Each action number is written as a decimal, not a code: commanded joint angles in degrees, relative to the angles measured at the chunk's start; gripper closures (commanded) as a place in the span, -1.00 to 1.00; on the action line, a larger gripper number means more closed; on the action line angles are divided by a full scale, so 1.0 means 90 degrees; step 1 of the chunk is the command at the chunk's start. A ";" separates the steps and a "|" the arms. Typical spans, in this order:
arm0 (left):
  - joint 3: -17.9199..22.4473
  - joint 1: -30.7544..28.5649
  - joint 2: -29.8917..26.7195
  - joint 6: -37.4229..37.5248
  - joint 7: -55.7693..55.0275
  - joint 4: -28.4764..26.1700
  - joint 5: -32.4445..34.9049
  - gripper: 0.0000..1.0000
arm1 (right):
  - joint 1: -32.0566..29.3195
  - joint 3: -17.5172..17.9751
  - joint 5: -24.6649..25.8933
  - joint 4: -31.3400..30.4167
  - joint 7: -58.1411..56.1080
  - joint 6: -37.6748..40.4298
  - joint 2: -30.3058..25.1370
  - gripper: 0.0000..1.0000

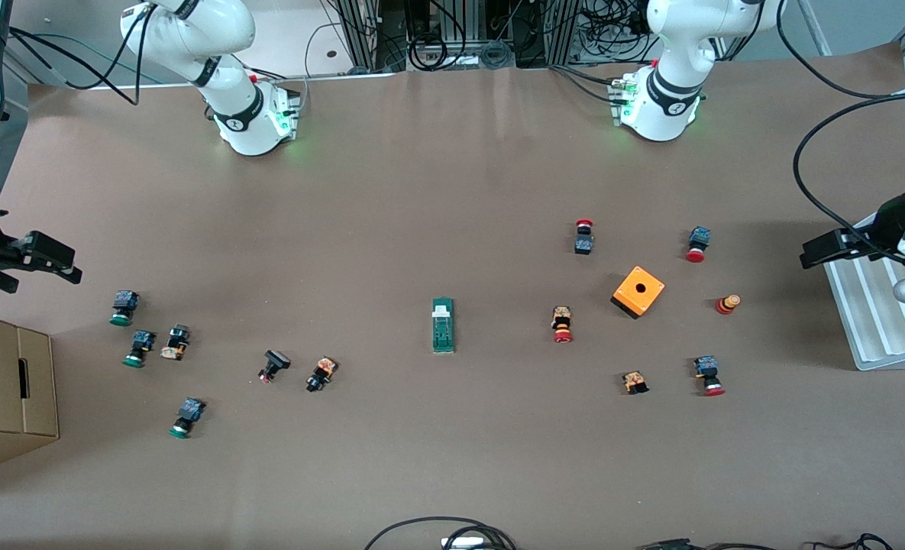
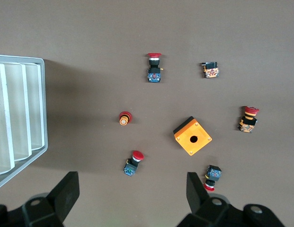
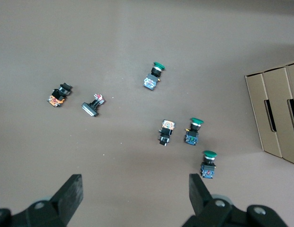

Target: Close load switch with both arms

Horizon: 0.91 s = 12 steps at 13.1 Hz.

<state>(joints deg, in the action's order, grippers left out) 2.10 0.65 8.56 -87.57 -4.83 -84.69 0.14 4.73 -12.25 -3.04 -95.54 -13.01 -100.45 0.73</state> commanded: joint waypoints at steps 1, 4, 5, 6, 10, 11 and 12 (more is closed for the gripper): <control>0.0002 0.0025 -0.0043 -0.0016 0.0049 0.0025 0.0130 -1.00 | 0.0041 -0.0006 0.0152 0.0001 0.0000 -0.0117 -0.0031 -1.00; 0.0011 0.0005 -0.0052 -0.0026 0.0087 0.0045 0.0062 -1.00 | 0.0147 -0.0016 0.0152 0.0049 0.0019 -0.0108 -0.0022 -1.00; 0.0011 0.0005 -0.0052 -0.0017 0.0087 0.0045 0.0101 -1.00 | 0.0167 -0.0016 0.0152 0.0059 0.0019 -0.0098 -0.0022 -1.00; 0.0002 0.0015 -0.0052 -0.0016 0.0087 0.0045 0.0101 -1.00 | 0.0168 -0.0016 0.0152 0.0059 0.0019 -0.0108 -0.0022 -1.00; -0.0018 0.0064 -0.0052 -0.0016 0.0107 0.0055 0.0188 -1.00 | 0.0168 -0.0016 0.0152 0.0069 0.0019 -0.0108 -0.0022 -1.00; -0.0028 0.0074 -0.0052 -0.0016 0.0136 0.0084 0.0189 -1.00 | 0.0168 -0.0016 0.0152 0.0069 0.0019 -0.0108 -0.0022 -1.00; -0.0038 0.0083 -0.0052 -0.0016 0.0156 0.0084 0.0189 -1.00 | 0.0177 -0.0016 0.0152 0.0069 0.0019 -0.0108 -0.0022 -1.00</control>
<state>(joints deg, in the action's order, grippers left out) 1.85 0.96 8.50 -87.75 -4.51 -84.44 0.96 5.89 -12.21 -3.04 -95.45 -13.00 -101.06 0.70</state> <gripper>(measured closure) 0.000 0.000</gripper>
